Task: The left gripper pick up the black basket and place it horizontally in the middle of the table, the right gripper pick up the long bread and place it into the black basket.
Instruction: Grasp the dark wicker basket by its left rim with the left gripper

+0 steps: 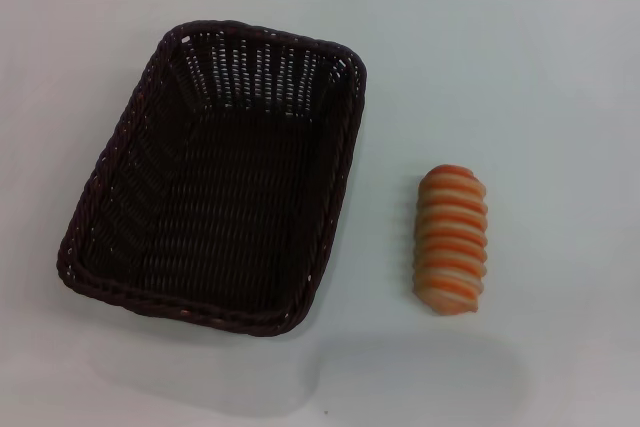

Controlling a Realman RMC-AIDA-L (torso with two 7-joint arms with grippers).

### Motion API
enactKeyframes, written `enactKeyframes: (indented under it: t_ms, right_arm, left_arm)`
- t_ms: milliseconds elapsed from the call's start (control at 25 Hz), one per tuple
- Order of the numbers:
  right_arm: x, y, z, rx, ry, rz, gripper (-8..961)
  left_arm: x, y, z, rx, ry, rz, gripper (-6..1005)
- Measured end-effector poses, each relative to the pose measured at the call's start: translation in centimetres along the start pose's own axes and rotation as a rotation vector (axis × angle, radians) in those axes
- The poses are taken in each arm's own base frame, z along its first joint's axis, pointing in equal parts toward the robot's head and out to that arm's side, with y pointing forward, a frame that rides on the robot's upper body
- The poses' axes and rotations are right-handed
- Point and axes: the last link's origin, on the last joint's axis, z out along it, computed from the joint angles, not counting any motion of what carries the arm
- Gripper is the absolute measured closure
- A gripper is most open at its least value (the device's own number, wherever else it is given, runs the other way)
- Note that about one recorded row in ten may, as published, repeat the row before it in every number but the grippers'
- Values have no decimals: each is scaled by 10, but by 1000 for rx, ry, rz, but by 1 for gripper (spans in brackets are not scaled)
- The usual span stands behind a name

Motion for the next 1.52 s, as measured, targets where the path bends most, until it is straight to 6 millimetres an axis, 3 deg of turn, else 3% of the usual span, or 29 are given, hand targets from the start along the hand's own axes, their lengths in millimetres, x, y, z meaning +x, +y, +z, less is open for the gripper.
enactKeyframes:
  t_ms: [480, 680, 800, 840, 920, 1080, 1120, 1280, 1320, 1360, 1400, 1520]
  right_arm:
    - [1, 0, 0, -2, 6, 0, 109]
    - [1, -1, -2, -5, 13, -2, 111]
    - [1, 0, -3, -9, 19, -2, 112]
    - [1, 0, -3, -9, 19, -2, 113]
    - [2, -1, -3, -8, 21, -2, 113]
    - [2, -1, -3, -7, 23, -2, 115]
    - [2, -1, -3, -7, 27, -2, 116]
    - [4, 0, -3, -11, 34, 0, 117]
    - [5, 2, -3, -17, 39, 3, 118]
    - [5, 2, -3, -17, 39, 3, 118]
    - [5, 3, -3, -24, 45, 5, 118]
    - [6, 3, -3, -26, 49, 6, 120]
  left_arm:
    - [-4, 14, 5, -62, -23, 44, 267]
    - [-1, 21, 31, -100, -63, 18, 269]
    - [21, 20, 60, -138, -69, 13, 271]
    - [21, 20, 60, -138, -69, 13, 271]
    - [50, 28, 85, -218, -110, 69, 272]
    - [67, 35, 95, -248, -142, 101, 274]
    - [79, 41, 100, -269, -169, 119, 275]
    - [79, 41, 100, -269, -169, 119, 277]
    - [105, 65, 107, -332, -358, 161, 277]
    - [119, 84, 105, -357, -515, 203, 278]
    - [119, 84, 105, -357, -515, 203, 278]
    - [151, 113, 92, -450, -735, 258, 279]
